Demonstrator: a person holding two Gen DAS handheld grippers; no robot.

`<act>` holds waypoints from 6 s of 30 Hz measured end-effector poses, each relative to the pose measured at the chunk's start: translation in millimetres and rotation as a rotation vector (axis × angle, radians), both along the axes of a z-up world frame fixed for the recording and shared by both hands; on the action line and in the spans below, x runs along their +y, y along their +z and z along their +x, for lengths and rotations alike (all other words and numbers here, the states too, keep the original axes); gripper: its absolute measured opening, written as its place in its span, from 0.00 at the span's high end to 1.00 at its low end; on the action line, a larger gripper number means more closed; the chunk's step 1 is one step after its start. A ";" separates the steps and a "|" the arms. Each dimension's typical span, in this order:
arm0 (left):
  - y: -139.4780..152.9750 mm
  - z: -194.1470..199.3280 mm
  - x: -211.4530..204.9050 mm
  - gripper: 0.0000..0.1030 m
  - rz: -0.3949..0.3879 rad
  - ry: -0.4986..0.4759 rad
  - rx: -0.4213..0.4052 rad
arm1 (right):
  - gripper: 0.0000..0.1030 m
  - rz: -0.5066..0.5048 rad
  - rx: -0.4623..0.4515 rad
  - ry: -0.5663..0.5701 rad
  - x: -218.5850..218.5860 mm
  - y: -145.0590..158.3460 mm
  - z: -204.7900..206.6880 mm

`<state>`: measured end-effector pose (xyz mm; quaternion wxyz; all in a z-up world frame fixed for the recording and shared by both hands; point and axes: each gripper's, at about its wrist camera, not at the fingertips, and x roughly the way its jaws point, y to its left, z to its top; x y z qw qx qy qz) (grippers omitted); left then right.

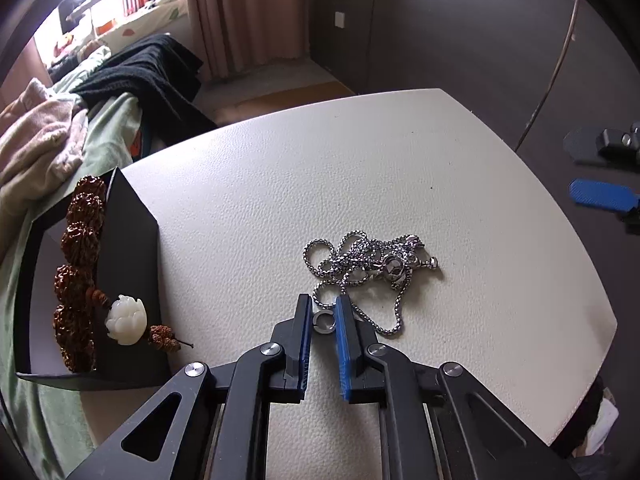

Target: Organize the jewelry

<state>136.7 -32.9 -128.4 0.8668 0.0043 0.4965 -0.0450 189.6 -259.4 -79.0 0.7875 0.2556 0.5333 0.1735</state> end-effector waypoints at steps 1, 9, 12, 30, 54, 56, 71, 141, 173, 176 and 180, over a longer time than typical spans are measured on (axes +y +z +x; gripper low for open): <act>0.2 0.4 2.3 0.89 -0.013 0.006 0.006 | 0.51 -0.004 0.003 0.009 3.7 -1.0 0.2; 30.5 -10.9 26.7 0.89 -0.124 0.068 -0.056 | 0.51 -0.062 0.020 0.122 45.6 -16.7 1.7; 39.3 -14.6 39.4 0.89 -0.150 0.096 -0.076 | 0.51 -0.094 0.018 0.165 62.1 -22.2 0.3; 66.8 -37.4 94.8 0.98 -0.253 0.205 -0.136 | 0.45 -0.208 -0.079 0.305 130.5 -44.9 15.0; 54.9 -19.0 68.5 0.93 -0.312 0.157 -0.050 | 0.84 -0.380 -0.037 0.407 103.3 -41.9 -10.6; 49.6 -15.3 61.4 0.80 -0.309 0.145 -0.028 | 0.84 -0.365 -0.025 0.370 88.4 -39.7 -5.2; 8.9 20.1 14.2 0.68 -0.117 0.102 0.015 | 0.84 -0.263 -0.020 0.208 28.7 -26.4 24.2; 101.4 -68.5 227.4 0.45 -0.461 0.532 -0.292 | 0.84 -0.141 -0.444 0.388 219.0 169.9 -35.9; 106.0 -92.1 268.8 0.43 -0.499 0.607 -0.315 | 0.71 -0.148 -0.233 0.438 279.5 67.6 -19.6; 108.2 -90.6 256.3 0.43 -0.480 0.589 -0.316 | 0.64 -0.137 -0.230 0.410 256.5 66.5 -25.2; 114.1 -91.3 236.1 0.41 -0.443 0.574 -0.332 | 0.51 -0.139 -0.243 0.364 220.7 67.3 -39.8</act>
